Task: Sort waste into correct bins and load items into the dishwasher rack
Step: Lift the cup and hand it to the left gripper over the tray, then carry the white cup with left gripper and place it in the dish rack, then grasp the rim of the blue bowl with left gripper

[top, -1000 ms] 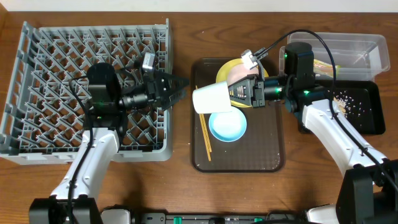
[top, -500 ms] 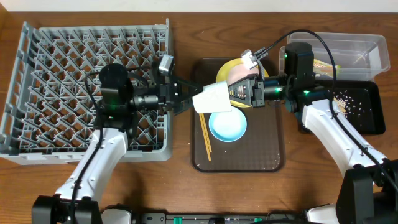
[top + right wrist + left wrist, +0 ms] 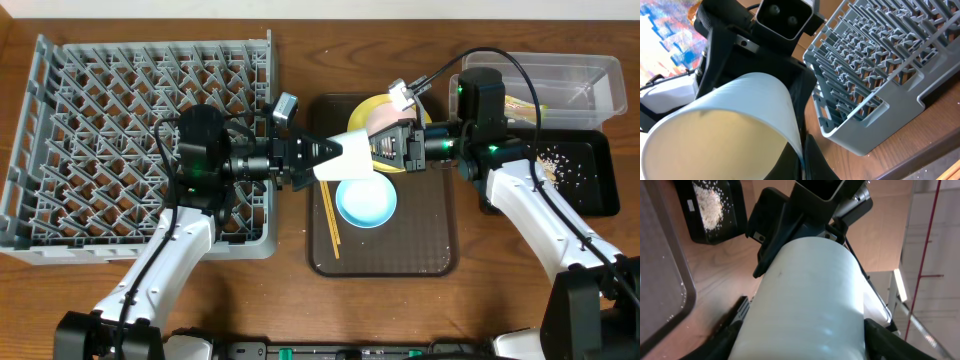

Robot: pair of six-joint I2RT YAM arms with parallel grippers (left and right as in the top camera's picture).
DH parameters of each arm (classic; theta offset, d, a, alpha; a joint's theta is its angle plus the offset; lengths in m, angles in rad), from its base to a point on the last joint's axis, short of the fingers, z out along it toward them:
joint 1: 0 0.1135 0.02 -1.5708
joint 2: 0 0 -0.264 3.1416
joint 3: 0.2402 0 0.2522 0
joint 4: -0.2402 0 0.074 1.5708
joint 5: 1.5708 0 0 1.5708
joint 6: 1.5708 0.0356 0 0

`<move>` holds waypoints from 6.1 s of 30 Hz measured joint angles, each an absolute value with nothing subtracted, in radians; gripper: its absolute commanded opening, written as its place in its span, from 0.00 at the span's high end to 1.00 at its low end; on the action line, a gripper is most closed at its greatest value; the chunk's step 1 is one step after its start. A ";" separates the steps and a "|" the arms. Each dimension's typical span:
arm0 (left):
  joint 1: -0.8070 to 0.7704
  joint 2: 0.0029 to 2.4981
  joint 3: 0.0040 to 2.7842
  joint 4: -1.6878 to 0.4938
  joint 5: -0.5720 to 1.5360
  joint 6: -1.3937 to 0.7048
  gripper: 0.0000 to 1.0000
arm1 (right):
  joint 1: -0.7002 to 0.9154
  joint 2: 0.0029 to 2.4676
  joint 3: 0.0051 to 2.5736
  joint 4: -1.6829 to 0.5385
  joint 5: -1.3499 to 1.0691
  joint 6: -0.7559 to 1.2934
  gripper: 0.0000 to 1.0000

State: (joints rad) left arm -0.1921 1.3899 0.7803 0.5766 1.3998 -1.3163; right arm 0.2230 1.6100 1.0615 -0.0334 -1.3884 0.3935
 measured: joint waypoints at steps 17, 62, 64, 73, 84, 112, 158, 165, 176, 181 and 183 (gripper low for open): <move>-0.192 1.390 0.780 0.573 1.373 -1.317 0.47 | 0.229 1.610 1.061 -0.033 -1.337 0.403 0.87; -0.051 1.392 0.771 0.376 1.125 -0.883 0.94 | 0.191 1.529 1.076 -0.558 -0.501 0.192 0.59; -0.038 1.392 0.774 0.305 1.082 -0.838 0.94 | 0.191 1.507 1.076 -0.574 -0.482 0.189 0.59; 0.000 1.393 0.935 -0.266 0.778 -0.514 0.94 | 0.191 1.474 1.076 -0.682 -0.372 0.167 0.58; 0.012 1.390 1.258 -0.693 0.286 -0.250 0.94 | 0.191 1.474 1.076 -0.693 -0.311 0.155 0.59; 0.196 1.426 1.168 -0.965 0.020 -0.212 0.93 | 0.191 1.474 1.076 -0.714 -0.290 0.151 0.59; -0.226 1.364 1.168 -0.730 0.356 -0.179 0.16 | 0.029 1.306 1.076 -0.786 -0.144 0.155 0.45; -0.387 1.436 1.168 -0.653 0.345 -0.178 0.21 | 0.028 1.307 1.076 -0.789 -0.141 0.155 0.44; -0.509 1.743 1.168 -0.541 0.333 -0.180 0.35 | 0.028 1.307 1.076 -0.799 -0.141 0.156 0.44; -0.524 1.816 1.168 -0.530 0.333 -0.179 0.63 | 0.028 1.307 1.076 -0.800 -0.141 0.156 0.44; -0.524 1.827 1.168 -0.530 0.331 -0.176 0.66 | 0.028 1.307 1.076 -0.801 -0.141 0.156 0.44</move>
